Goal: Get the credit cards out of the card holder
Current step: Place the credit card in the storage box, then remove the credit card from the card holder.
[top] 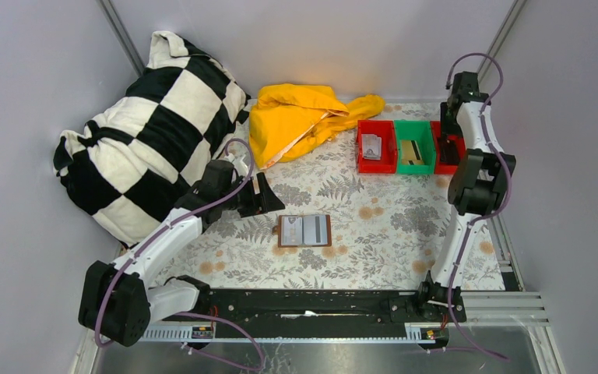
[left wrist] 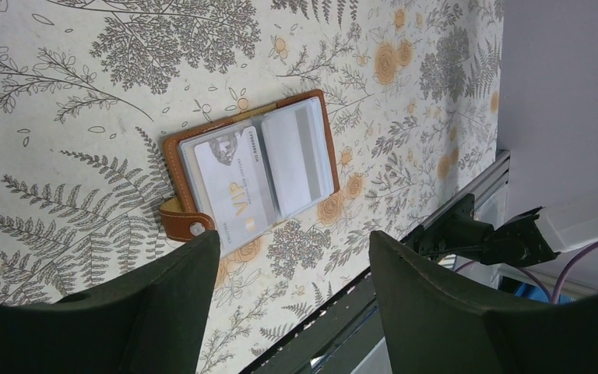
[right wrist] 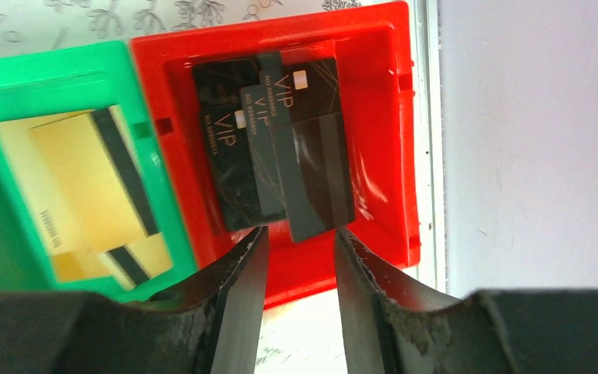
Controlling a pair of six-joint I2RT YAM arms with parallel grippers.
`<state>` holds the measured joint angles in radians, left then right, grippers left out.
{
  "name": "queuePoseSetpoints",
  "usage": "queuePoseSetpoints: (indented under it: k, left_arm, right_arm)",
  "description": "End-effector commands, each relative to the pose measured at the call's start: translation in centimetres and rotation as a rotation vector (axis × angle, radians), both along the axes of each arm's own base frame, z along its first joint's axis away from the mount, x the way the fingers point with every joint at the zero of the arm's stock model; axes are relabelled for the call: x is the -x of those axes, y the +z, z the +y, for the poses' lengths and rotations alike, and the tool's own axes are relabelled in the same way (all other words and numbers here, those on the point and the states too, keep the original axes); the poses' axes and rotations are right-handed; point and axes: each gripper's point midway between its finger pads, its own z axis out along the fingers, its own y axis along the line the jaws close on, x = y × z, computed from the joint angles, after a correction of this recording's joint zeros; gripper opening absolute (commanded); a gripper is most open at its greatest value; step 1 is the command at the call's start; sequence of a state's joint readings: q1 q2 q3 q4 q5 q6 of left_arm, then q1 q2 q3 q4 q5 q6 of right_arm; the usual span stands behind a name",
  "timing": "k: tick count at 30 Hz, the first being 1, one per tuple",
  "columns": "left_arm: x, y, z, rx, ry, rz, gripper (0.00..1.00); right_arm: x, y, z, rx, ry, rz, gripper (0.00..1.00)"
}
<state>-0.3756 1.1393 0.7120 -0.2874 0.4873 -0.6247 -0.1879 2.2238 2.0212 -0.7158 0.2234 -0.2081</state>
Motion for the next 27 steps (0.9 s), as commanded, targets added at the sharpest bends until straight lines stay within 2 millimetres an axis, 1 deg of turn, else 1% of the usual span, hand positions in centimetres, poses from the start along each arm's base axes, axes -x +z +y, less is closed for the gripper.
queuePoseSetpoints:
  k: [1, 3, 4, 5, 6, 7, 8, 10, 12, 14, 15, 16, 17, 18, 19, 22, 23, 27]
  left_arm:
    - [-0.2, 2.4, -0.5, 0.049, -0.033, -0.086, 0.74]
    - [0.1, 2.6, -1.2, 0.084, -0.081, -0.096, 0.74]
    - [0.1, 2.2, -1.3, 0.083, -0.084, -0.087, 0.73]
    - [-0.1, 1.9, -1.3, 0.078, -0.081, -0.081, 0.73]
    - [-0.2, 1.5, -1.4, 0.076, -0.076, -0.072, 0.73]
    - [-0.2, 1.2, -1.5, 0.077, -0.070, -0.064, 0.73]
    - [-0.2, 1.0, -1.6, 0.080, -0.066, -0.057, 0.73]
    - [0.0, 0.9, -1.8, 0.087, -0.057, -0.043, 0.74]
    - [0.5, 0.8, -2.4, 0.100, -0.068, -0.030, 0.75]
    - [0.8, 0.4, -3.2, 0.110, -0.088, 0.000, 0.76]
    - [0.9, 0.1, -3.5, 0.114, -0.089, 0.021, 0.77]
    - [1.0, -0.3, -3.9, 0.114, -0.093, 0.037, 0.77]
    - [1.2, -0.6, -4.3, 0.118, -0.090, 0.050, 0.77]
    - [1.4, -0.7, -4.7, 0.133, -0.086, 0.062, 0.77]
    - [1.5, -0.8, -5.1, 0.145, -0.084, 0.071, 0.77]
    - [1.7, -1.7, -5.4, 0.128, -0.070, 0.095, 0.76]
    - [1.6, -2.2, -5.3, 0.114, -0.056, 0.105, 0.76]
    - [0.8, -3.4, -5.1, 0.085, -0.015, 0.135, 0.75]
  right_arm:
    - [0.6, 10.1, 3.2, -0.114, 0.018, -0.237, 0.45]
    - [1.6, 13.1, 6.3, -0.225, 0.065, -0.339, 0.46]
    - [2.3, 14.1, 8.2, -0.274, 0.093, -0.387, 0.49]
    - [3.1, 15.7, 10.3, -0.308, 0.134, -0.447, 0.54]
    - [4.0, 16.6, 12.5, -0.355, 0.159, -0.495, 0.59]
    - [5.1, 17.2, 14.9, -0.396, 0.201, -0.528, 0.66]
    - [6.2, 17.8, 17.1, -0.437, 0.250, -0.557, 0.70]
    - [8.8, 17.7, 22.3, -0.543, 0.361, -0.553, 0.71]
    - [11.8, 16.3, 26.9, -0.637, 0.435, -0.491, 0.70]
    - [15.2, 14.5, 31.0, -0.774, 0.434, -0.421, 0.68]
    - [16.9, 14.6, 33.8, -0.886, 0.447, -0.420, 0.68]
    - [19.1, 13.1, 35.5, -0.977, 0.427, -0.371, 0.67]
    - [20.4, 12.3, 37.0, -1.053, 0.414, -0.361, 0.67]
    - [21.9, 10.8, 38.0, -1.094, 0.401, -0.320, 0.67]
    - [23.0, 9.0, 38.4, -1.089, 0.383, -0.280, 0.67]
    - [25.3, 4.5, 38.7, -1.013, 0.354, -0.210, 0.67]
    - [26.0, 3.4, 38.8, -1.005, 0.346, -0.183, 0.67]
    - [26.9, 1.7, 40.1, -1.036, 0.355, -0.150, 0.67]
